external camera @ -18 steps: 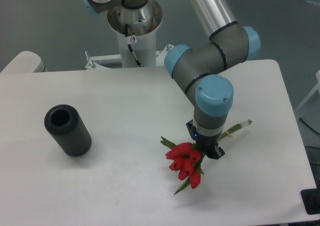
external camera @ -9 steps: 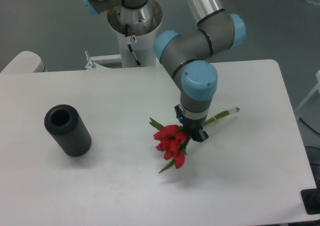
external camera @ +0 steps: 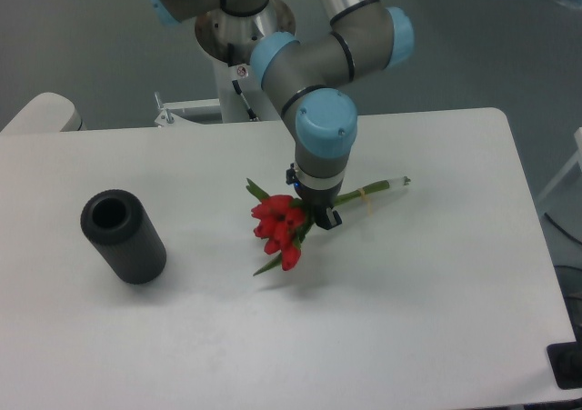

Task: Place the flowers on the table
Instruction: 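Carry the red tulip bunch with the gripper toward the black vase, then lower the tulips onto the table beside the vase, then open the gripper to release the tulip stems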

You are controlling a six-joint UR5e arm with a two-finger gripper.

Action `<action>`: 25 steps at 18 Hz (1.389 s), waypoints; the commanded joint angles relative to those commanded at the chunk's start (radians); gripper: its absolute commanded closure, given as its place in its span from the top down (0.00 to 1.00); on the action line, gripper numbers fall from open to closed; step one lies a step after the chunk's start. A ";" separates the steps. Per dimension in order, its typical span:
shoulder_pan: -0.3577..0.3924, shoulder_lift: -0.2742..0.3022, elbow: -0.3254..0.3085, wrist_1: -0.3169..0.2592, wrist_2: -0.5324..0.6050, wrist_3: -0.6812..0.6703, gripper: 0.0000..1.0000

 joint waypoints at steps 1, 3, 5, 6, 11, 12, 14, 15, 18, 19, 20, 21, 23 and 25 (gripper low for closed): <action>0.000 0.009 -0.017 0.000 0.000 0.006 0.11; 0.000 0.018 -0.040 0.003 0.000 0.014 0.15; 0.000 0.023 -0.054 0.021 0.000 0.015 0.23; 0.000 0.023 -0.057 0.021 -0.002 0.015 0.28; 0.002 0.025 -0.063 0.023 -0.002 0.014 1.00; 0.002 0.026 -0.062 0.023 -0.002 0.014 1.00; 0.002 0.026 -0.058 0.023 -0.003 0.017 1.00; 0.003 0.026 -0.055 0.023 -0.003 0.019 1.00; 0.009 0.026 -0.034 0.023 -0.005 0.022 1.00; 0.009 0.025 -0.022 0.023 -0.005 0.022 1.00; 0.011 0.022 -0.008 0.023 -0.005 0.022 1.00; 0.015 0.020 0.006 0.023 -0.005 0.022 1.00; 0.020 0.011 0.040 0.023 -0.005 0.020 1.00; 0.032 -0.004 0.075 0.020 -0.009 0.020 1.00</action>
